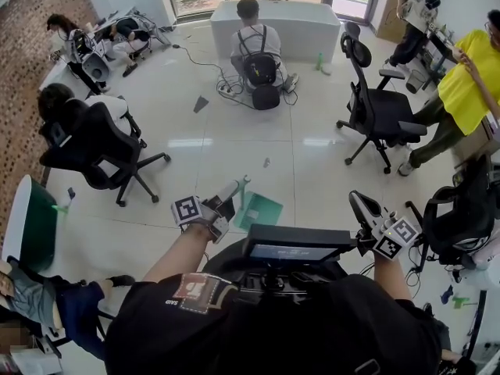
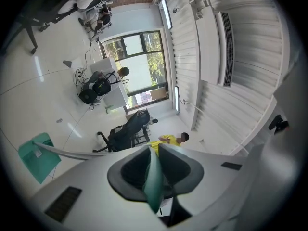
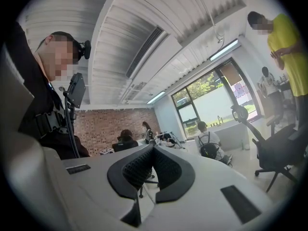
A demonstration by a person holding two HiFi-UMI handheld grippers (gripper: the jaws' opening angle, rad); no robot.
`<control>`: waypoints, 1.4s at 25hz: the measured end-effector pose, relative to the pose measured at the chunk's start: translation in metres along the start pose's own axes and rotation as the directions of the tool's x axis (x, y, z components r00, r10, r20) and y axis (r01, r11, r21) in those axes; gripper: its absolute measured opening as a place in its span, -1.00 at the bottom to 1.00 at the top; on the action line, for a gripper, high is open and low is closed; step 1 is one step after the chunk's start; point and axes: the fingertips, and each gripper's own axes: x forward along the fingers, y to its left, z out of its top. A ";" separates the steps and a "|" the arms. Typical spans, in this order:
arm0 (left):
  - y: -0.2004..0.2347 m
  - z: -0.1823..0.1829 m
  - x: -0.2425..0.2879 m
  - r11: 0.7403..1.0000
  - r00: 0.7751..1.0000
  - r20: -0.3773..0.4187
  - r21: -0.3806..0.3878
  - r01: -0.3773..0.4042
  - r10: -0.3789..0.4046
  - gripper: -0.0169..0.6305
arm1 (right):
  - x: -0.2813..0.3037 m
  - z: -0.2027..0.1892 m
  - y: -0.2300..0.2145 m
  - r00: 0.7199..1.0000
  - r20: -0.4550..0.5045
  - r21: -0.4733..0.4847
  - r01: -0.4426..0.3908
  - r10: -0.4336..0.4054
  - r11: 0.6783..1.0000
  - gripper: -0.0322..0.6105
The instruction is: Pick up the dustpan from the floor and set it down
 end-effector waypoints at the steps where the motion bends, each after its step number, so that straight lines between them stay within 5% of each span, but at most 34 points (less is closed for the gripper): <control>1: 0.004 -0.003 0.003 1.000 1.000 -0.010 0.007 -0.009 0.009 -0.68 | -0.002 -0.002 -0.003 1.000 -0.001 0.001 0.001 -0.001 1.000 -0.87; 6: 0.027 -0.008 0.023 0.997 0.991 -0.125 0.073 -0.037 0.046 -0.68 | 0.004 -0.010 -0.013 1.000 -0.005 -0.001 0.008 -0.008 1.000 -0.87; 9: 0.043 -0.019 0.036 0.991 0.963 -0.266 0.130 -0.009 0.043 -0.68 | 0.012 -0.016 -0.011 1.000 -0.016 0.010 0.016 -0.016 1.000 -0.87; 13: 0.068 -0.037 0.064 0.982 0.896 -0.433 0.190 -0.012 0.095 -0.67 | 0.012 -0.023 -0.022 0.999 -0.033 0.031 0.028 -0.027 0.999 -0.87; 16: 0.096 -0.056 0.090 0.978 0.803 -0.584 0.206 0.000 0.123 -0.67 | 0.014 -0.035 -0.042 0.998 -0.053 0.057 0.048 -0.045 0.997 -0.87; 18: 0.118 -0.075 0.104 0.978 0.708 -0.693 0.206 0.015 0.136 -0.67 | 0.013 -0.048 -0.056 0.996 -0.072 0.079 0.067 -0.062 0.995 -0.87; 21: 0.154 -0.116 0.116 0.977 0.511 -0.848 0.201 0.066 0.140 -0.68 | 0.005 -0.079 -0.075 0.991 -0.104 0.116 0.101 -0.089 0.988 -0.87; 25: 0.202 -0.180 0.127 0.965 0.172 -0.977 0.159 0.207 0.124 -0.67 | -0.010 -0.115 -0.112 0.984 -0.137 0.148 0.137 -0.117 0.979 -0.87; 28: 0.242 -0.228 0.120 0.945 -0.096 -0.988 0.084 0.316 0.119 -0.67 | -0.027 -0.144 -0.140 0.978 -0.156 0.172 0.165 -0.139 0.971 -0.87; 30: 0.267 -0.254 0.122 0.932 -0.229 -0.965 0.039 0.360 0.129 -0.67 | -0.041 -0.160 -0.161 0.972 -0.175 0.187 0.187 -0.154 0.964 -0.87; 32: 0.292 -0.276 0.135 0.924 -0.305 -0.941 0.019 0.382 0.145 -0.67 | -0.056 -0.176 -0.183 0.967 -0.191 0.202 0.209 -0.171 0.957 -0.87; 33: 0.305 -0.285 0.145 0.922 -0.320 -0.935 0.018 0.386 0.152 -0.67 | -0.062 -0.184 -0.193 0.964 -0.198 0.209 0.220 -0.179 0.953 -0.87; 35: 0.331 -0.299 0.169 0.922 -0.313 -0.938 0.020 0.386 0.151 -0.68 | -0.073 -0.202 -0.212 0.958 -0.213 0.225 0.240 -0.192 0.944 -0.87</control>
